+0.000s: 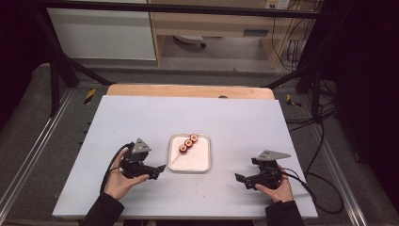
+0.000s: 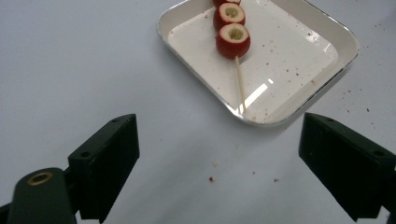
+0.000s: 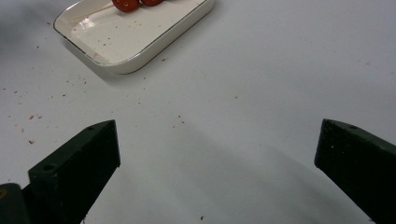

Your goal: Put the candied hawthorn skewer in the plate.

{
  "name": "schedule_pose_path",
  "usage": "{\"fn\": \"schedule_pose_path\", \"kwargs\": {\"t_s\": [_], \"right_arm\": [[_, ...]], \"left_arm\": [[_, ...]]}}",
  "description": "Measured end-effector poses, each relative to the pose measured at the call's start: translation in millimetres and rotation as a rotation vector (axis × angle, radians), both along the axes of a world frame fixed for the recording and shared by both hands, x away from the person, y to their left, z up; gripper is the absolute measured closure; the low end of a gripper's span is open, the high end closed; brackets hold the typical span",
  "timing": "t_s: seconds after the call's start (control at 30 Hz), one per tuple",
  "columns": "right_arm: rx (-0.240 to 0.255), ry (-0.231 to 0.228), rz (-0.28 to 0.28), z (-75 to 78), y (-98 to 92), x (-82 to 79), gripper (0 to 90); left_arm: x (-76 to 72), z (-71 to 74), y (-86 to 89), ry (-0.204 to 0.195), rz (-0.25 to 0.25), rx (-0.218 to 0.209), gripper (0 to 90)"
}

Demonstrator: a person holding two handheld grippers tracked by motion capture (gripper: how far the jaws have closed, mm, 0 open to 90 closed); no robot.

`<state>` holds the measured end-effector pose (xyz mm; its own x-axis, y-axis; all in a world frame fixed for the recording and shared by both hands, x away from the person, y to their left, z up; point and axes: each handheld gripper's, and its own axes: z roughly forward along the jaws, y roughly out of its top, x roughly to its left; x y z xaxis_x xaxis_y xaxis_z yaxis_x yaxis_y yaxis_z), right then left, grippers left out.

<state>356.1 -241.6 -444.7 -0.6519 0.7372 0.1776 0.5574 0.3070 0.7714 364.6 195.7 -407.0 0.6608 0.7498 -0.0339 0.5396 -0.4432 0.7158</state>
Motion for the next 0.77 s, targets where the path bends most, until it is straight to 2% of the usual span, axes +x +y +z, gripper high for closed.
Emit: {"fn": "schedule_pose_path", "kwargs": {"t_s": [0.03,0.23,0.33,0.43,0.53,0.77], "right_arm": [[0.001,0.0,-0.002,0.1,0.0,-0.1,0.7],[-0.009,0.004,0.003,-1.0,0.5,-0.4,0.8],[-0.015,0.004,0.005,-2.2,1.4,-0.5,0.8],[-0.022,0.009,0.007,-3.3,1.5,-0.8,0.8],[-0.021,0.013,0.007,-3.8,2.0,-1.4,0.8],[-0.023,0.012,0.006,-4.6,0.9,-1.4,0.8]], "left_arm": [[-2.9,-2.5,6.3,-0.003,0.008,-0.017,12.0],[-15.6,-18.4,36.4,-0.017,0.032,-0.05,12.1],[-20.4,-24.5,46.2,-0.026,0.035,-0.048,12.1],[-25.1,-28.3,52.9,-0.033,0.035,-0.057,12.0],[-28.8,-29.9,58.3,-0.04,0.04,-0.048,11.9],[-28.9,-31.2,61.8,-0.036,0.035,-0.059,11.9]]}}
